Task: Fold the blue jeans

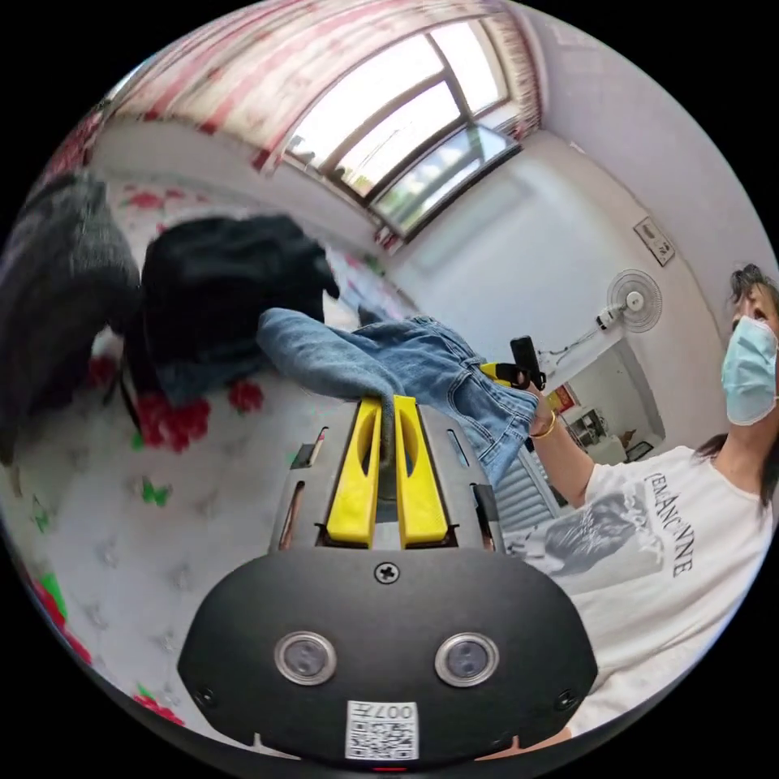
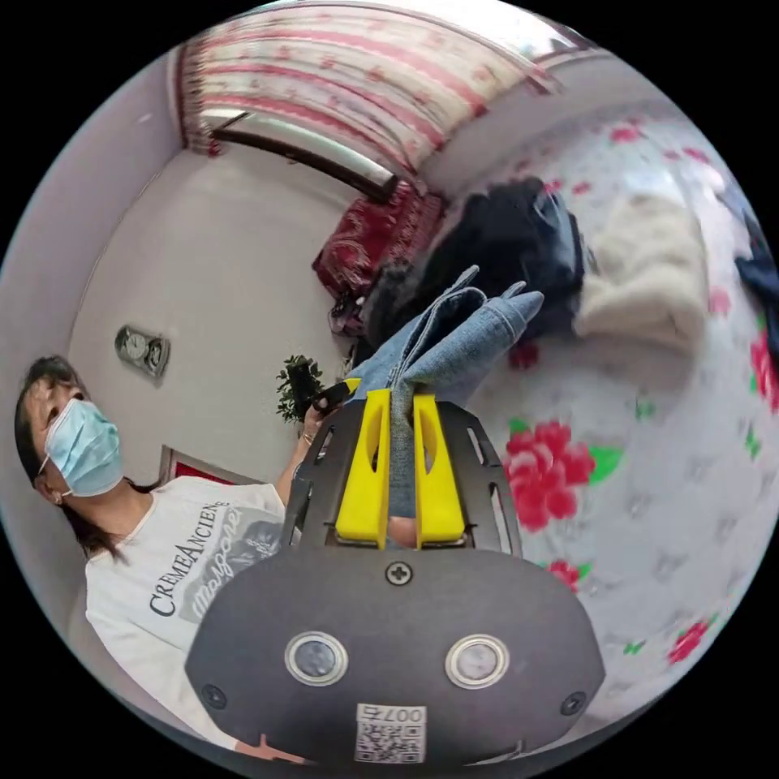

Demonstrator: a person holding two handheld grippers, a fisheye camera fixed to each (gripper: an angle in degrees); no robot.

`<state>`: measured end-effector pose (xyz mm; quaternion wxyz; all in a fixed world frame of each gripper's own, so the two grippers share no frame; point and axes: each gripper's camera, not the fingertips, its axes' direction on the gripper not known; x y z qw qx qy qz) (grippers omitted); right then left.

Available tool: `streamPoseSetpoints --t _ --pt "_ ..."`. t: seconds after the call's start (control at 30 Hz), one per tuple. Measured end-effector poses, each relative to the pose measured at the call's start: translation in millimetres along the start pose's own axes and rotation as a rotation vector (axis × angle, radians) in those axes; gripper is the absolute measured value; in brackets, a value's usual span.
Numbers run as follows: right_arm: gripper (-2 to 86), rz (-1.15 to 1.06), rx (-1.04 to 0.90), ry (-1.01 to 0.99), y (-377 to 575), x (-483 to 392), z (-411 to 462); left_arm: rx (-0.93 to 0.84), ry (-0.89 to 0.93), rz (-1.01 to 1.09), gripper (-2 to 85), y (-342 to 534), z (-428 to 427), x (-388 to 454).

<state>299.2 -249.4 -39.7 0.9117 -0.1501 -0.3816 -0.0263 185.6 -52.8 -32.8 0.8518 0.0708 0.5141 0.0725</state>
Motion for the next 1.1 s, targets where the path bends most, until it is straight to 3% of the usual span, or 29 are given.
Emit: streamPoseSetpoints --t 0.13,0.3,0.43,0.5,0.57,0.7,0.8,0.97,1.1 --pt "4.3 -0.163 0.075 0.076 -100 -47 -1 0.193 -0.12 0.038 3.2 -94 -35 -2" --pt "4.9 -0.107 0.173 0.396 -162 -19 59 0.107 -0.458 -0.128 5.5 -119 -6 -56" --pt "5.1 -0.066 0.068 0.42 -104 37 125 -0.099 -0.622 -0.19 4.6 -32 55 -80" --pt "5.0 0.051 -0.145 0.476 -42 88 162 -0.244 -0.656 -0.232 4.5 13 85 -84" --pt "4.8 0.121 -0.241 0.501 9 114 168 -0.403 -0.675 -0.279 4.3 65 116 -74" --pt "4.0 0.144 -0.398 0.664 94 129 156 -0.535 -0.682 -0.285 4.2 100 148 -41" --pt "3.1 0.099 -0.451 0.699 115 127 156 -0.582 -0.663 -0.269 4.2 94 177 -23" --pt "1.8 0.018 -0.38 0.729 120 121 156 -0.666 -0.633 -0.151 4.2 49 249 2" --pt "3.3 0.093 -0.276 0.553 124 133 137 -0.769 -0.654 -0.101 5.0 37 297 16"
